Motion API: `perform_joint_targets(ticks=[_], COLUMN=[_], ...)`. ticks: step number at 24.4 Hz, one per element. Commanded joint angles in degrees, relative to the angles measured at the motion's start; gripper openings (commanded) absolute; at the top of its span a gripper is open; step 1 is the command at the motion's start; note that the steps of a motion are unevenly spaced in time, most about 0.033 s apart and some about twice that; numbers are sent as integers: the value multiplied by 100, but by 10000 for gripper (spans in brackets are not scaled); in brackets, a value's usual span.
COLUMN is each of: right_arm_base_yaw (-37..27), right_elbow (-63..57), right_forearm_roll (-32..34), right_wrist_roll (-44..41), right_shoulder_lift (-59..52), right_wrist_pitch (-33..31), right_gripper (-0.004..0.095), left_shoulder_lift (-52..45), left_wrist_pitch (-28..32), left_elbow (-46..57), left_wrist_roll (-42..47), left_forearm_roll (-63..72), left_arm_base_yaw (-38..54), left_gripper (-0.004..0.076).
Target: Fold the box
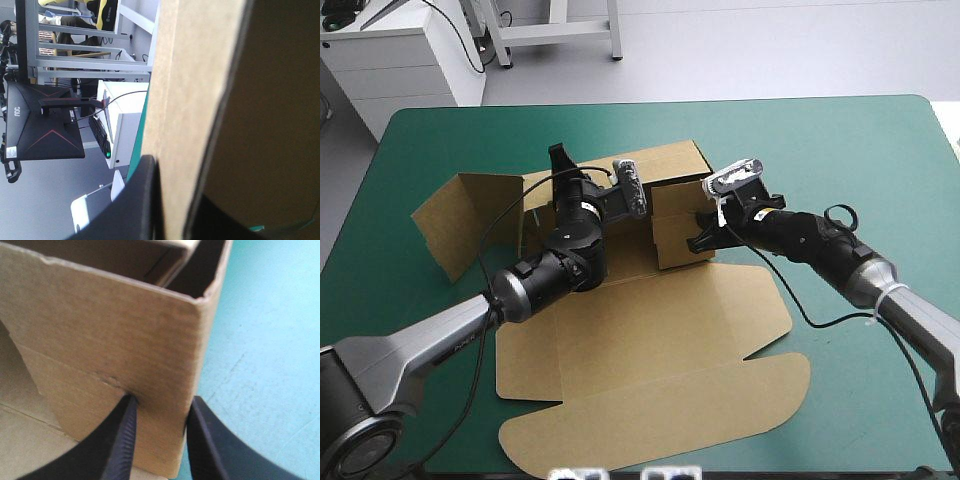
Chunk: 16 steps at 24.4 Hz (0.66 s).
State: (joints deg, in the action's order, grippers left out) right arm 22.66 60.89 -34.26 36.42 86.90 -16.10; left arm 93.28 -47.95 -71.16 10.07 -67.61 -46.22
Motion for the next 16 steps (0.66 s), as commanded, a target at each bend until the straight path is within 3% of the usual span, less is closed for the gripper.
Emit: perform_joint_targets(ticks=[1,2,16], right_arm_base_yaw=[-26,-26,-26], right_elbow=[155,155,155], right_forearm_roll=[175,183,306], right_wrist_roll=[-140,-140,-185], right_shoulder_lift=[-240,-240,-275], right_wrist_pitch=[267,221,-75], right_gripper=[46,-19,-18], left_shoulder_lift=[-185,-185,-185], left_wrist_pitch=[86,99,306], left_elbow=[-121,-121,-121], left_wrist_roll=[183,183,183], left_forearm_roll=[197,197,220], left_arm_base_yaw=[-21,-21,-21], left_gripper=[-2,-2,-2])
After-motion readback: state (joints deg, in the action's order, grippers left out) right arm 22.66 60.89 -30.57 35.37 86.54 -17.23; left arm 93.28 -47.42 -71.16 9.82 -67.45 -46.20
